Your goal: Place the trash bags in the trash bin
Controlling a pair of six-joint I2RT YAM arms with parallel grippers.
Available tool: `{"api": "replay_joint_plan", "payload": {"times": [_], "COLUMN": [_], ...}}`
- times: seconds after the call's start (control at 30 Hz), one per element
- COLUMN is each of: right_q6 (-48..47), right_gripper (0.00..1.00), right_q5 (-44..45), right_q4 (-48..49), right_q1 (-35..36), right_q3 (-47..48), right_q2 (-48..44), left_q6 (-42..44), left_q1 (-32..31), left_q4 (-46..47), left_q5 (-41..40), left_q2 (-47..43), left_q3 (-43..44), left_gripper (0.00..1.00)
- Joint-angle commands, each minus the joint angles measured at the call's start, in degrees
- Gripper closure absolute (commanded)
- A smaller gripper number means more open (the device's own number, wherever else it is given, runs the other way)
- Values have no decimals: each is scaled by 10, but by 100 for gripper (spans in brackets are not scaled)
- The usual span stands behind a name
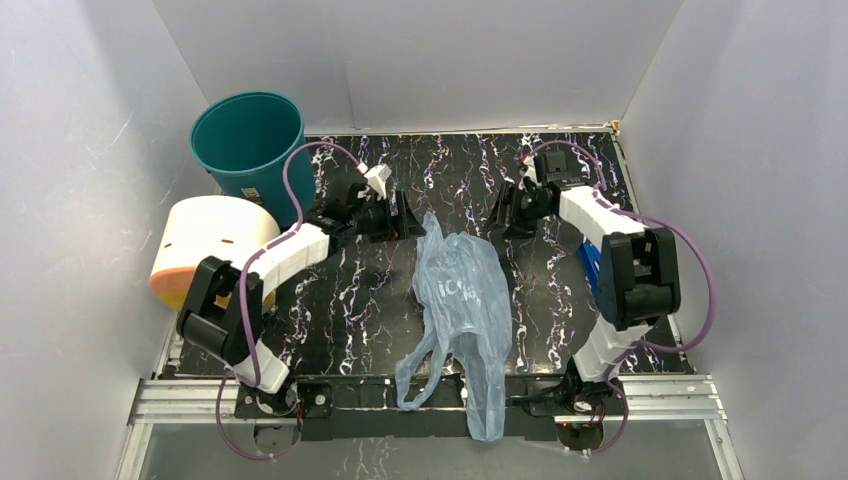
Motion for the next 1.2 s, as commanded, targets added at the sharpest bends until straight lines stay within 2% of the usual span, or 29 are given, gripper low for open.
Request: {"api": "replay_joint_plan", "payload": {"times": [0.0,0.1,0.17,0.33,0.43,0.57,0.73,0.8,0.9,0.93,1.07,1.17], "right_q6": [-28,-33,-49,-55,-55,-53,-44,-44,-41,-39,-23,-19], "right_gripper": [32,35,39,39,45,51,59,67,71,76,87,88], "right_q5": [-26,-46,-62,-97,-119,-116,-117,-117,-104,-95,-28,-14], "right_q4": [-23,-63,-83,-56,-48,-46,-27,-26,-21,-18,-3,2], "right_q1": [-1,0,0,1,5,9,12,11,11,11,11,6], "right_q3": [68,104,120,96,89,82,62,61,55,52,36,15], "right_q2": [58,111,139,127,130,133,120,117,105,97,59,20], "left_q6": [-42,-53,-38,-24,-20,-20,-17,-17,-11,-8,9,21], "left_q1": [3,3,2,-1,-6,-11,-26,-29,-29,-30,-29,-21], "left_q4": [84,79,55,39,39,39,40,39,16,8,-25,-49], "left_q5": [91,123,113,102,98,109,102,99,48,33,-25,-79], "left_q2": [40,78,87,75,68,87,106,112,104,97,56,9], "left_q3": [30,48,55,46,38,47,55,56,52,48,33,20], "left_gripper": [25,29,32,35,38,53,58,74,97,100,100,100]}}
